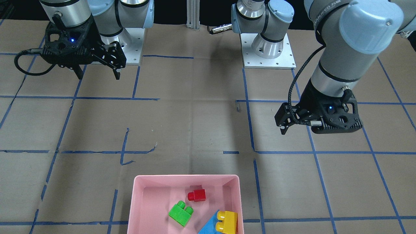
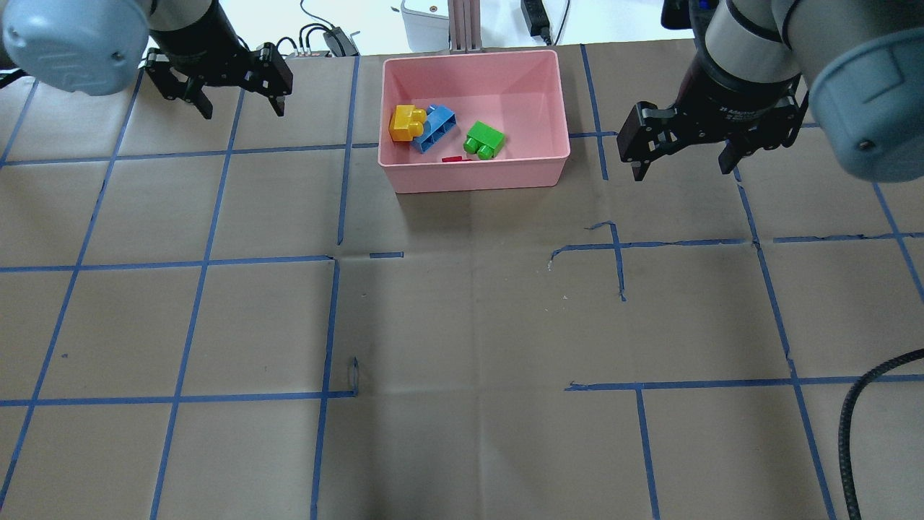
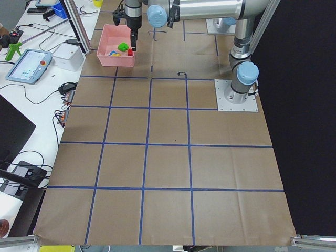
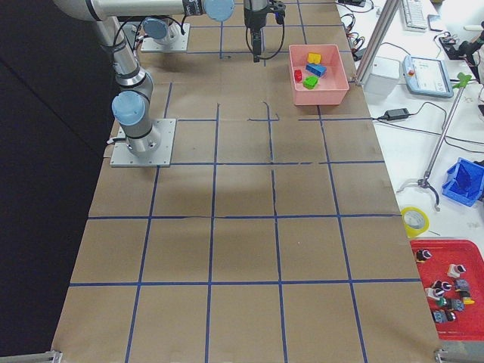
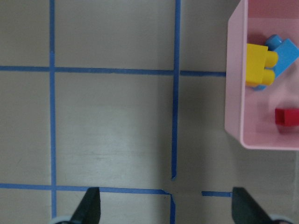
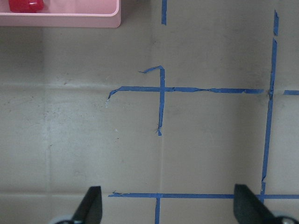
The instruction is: Put all blocks into box
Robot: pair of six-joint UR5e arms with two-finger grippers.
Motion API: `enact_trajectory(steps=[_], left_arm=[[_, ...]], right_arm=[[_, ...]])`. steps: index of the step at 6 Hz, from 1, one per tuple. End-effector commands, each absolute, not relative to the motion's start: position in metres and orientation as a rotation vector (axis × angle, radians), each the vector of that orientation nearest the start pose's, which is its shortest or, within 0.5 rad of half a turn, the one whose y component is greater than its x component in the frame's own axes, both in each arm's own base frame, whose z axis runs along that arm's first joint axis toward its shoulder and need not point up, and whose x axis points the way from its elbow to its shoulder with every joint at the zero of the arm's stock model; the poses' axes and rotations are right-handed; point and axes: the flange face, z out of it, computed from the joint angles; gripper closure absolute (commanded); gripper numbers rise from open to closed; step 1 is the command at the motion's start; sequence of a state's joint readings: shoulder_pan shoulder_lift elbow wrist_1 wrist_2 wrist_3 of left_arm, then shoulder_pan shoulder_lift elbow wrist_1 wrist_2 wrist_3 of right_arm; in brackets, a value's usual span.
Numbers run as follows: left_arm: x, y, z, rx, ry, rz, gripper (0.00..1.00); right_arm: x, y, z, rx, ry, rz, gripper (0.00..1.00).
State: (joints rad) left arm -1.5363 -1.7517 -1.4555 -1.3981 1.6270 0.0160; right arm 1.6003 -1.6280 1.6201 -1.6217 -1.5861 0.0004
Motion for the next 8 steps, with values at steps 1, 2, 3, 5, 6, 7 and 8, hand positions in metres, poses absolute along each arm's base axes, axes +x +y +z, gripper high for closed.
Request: enact_trajectory(steps=[1, 2, 3, 5, 6, 7, 8], left_arm=[[-0.132, -0.542, 0.487, 0.027, 3.099, -0.214, 0.0], [-0.135, -0.538, 0.492, 0.039, 3.099, -0.226, 0.0], [-0.135, -0.537, 0.492, 0.042, 3.1, -0.226, 0.0], [-0.133, -0.529, 0.497, 0.029, 3.135, -0.203, 0.01], [-0.132, -0.528, 0.497, 0.027, 3.136, -0.195, 0.01], [-0.131, -0.527, 0.497, 0.024, 3.136, -0.181, 0.01], [-0.13, -0.525, 0.496, 0.022, 3.138, -0.157, 0.01]], right_arm=[[0.145, -0.469, 0.497, -0.038, 3.153, -0.092, 0.0], [0.145, -0.469, 0.495, -0.038, 3.155, -0.088, 0.0], [0.145, -0.47, 0.496, -0.038, 3.153, -0.092, 0.0], [0.145, -0.47, 0.496, -0.038, 3.153, -0.092, 0.0], [0.145, -0.47, 0.496, -0.038, 3.153, -0.092, 0.0], [0.145, -0.47, 0.496, -0.038, 3.153, -0.092, 0.0], [0.145, -0.47, 0.496, -0.038, 3.153, -0.092, 0.0]])
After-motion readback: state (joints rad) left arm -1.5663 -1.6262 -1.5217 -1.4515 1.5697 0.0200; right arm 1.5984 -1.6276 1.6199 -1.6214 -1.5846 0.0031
